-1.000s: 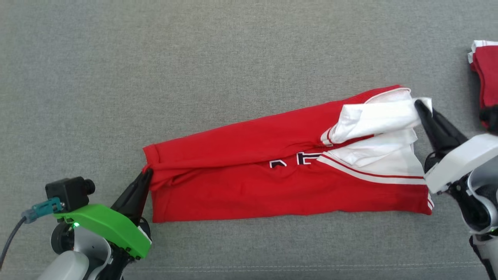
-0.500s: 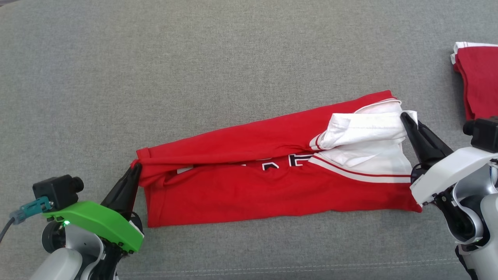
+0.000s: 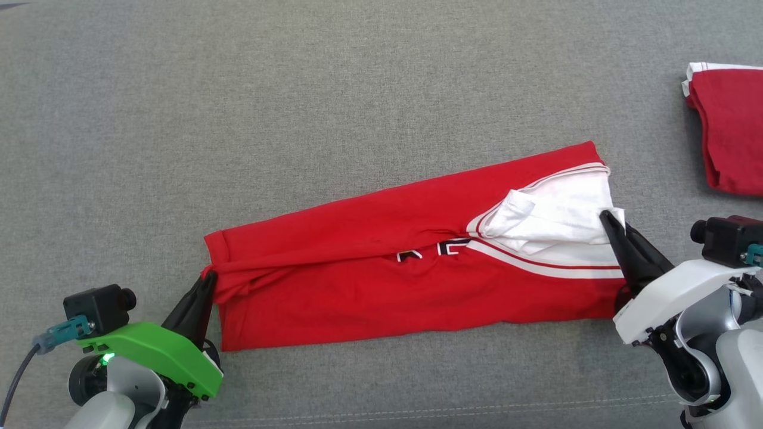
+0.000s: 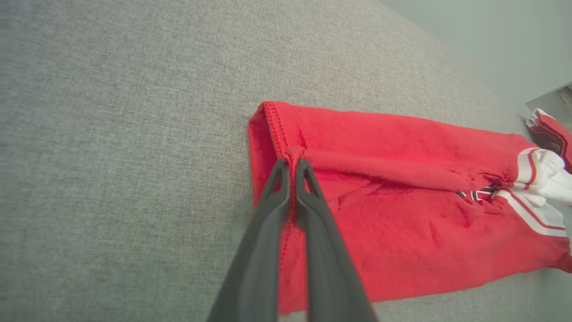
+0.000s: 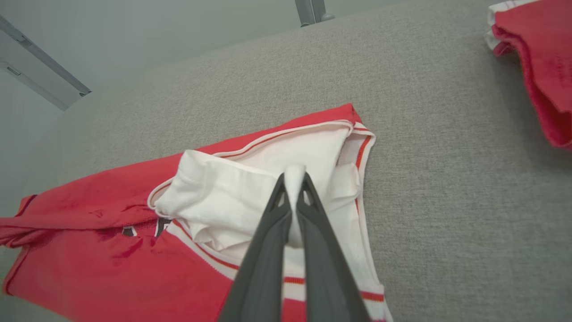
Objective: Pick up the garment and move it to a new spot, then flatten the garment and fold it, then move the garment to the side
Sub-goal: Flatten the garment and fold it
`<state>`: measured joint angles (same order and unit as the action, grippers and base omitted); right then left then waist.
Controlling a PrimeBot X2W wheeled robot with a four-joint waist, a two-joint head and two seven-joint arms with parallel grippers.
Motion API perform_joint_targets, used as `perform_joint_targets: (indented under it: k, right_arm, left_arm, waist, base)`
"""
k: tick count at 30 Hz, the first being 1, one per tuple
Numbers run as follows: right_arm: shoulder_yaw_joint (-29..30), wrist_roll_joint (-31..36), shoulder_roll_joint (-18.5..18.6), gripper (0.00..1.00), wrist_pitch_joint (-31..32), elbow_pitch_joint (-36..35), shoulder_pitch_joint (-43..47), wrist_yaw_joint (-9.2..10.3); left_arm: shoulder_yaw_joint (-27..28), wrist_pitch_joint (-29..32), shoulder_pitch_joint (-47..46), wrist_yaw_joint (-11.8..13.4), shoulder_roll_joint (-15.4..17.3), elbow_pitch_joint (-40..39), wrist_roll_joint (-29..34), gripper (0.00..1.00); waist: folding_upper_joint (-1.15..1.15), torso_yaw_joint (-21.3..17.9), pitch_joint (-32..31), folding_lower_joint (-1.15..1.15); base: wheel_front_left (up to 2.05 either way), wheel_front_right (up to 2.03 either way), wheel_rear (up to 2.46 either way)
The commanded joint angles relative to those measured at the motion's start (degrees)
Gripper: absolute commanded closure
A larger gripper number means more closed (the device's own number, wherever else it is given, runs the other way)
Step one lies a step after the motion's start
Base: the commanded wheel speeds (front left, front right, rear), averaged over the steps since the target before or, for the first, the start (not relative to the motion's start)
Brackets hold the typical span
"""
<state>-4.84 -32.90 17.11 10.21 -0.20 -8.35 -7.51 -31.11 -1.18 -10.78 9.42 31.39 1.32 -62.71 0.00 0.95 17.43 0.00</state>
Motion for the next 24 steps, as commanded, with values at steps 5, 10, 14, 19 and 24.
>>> perform_joint_targets:
  k: [5,10,14,19,24]
  right_arm:
    - [0.2,-0.4,-1.0,1.00,-0.6,0.1,1.5,0.05]
    - [0.3,0.6,-0.5,1.00,-1.3,1.9,1.9,0.05]
    - [-1.2,1.5,-0.3,1.00,-0.6,3.7,2.4,0.05]
    - [-2.8,2.5,0.1,0.06,-2.0,5.9,2.4,0.05]
    - [-2.6,4.5,1.2,0.00,-3.8,8.8,2.1,0.05]
  left_arm:
    - [0.3,-0.6,0.2,-0.3,-0.1,1.3,0.5,1.00]
    - [0.2,-0.8,0.4,-0.5,-0.3,1.9,0.4,1.00]
    - [0.2,-1.1,1.2,-0.5,-0.2,2.7,0.2,1.00]
    - [-0.1,-1.8,2.0,-1.4,-0.5,3.3,0.1,0.00]
    - [-1.7,-4.5,4.0,-1.1,0.7,5.4,3.6,0.00]
  waist:
    - [0.00,-0.4,-0.4,0.00]
    - [0.00,-0.4,-0.4,0.00]
    - [0.00,-0.4,-0.6,0.00]
    - [0.00,-0.5,-1.3,0.00]
    - [0.00,-0.8,-2.9,0.00]
  base:
    - [0.00,0.00,0.00]
    - [0.00,0.00,0.00]
    - [0.00,0.00,0.00]
    - [0.00,0.00,0.00]
    - [0.00,0.00,0.00]
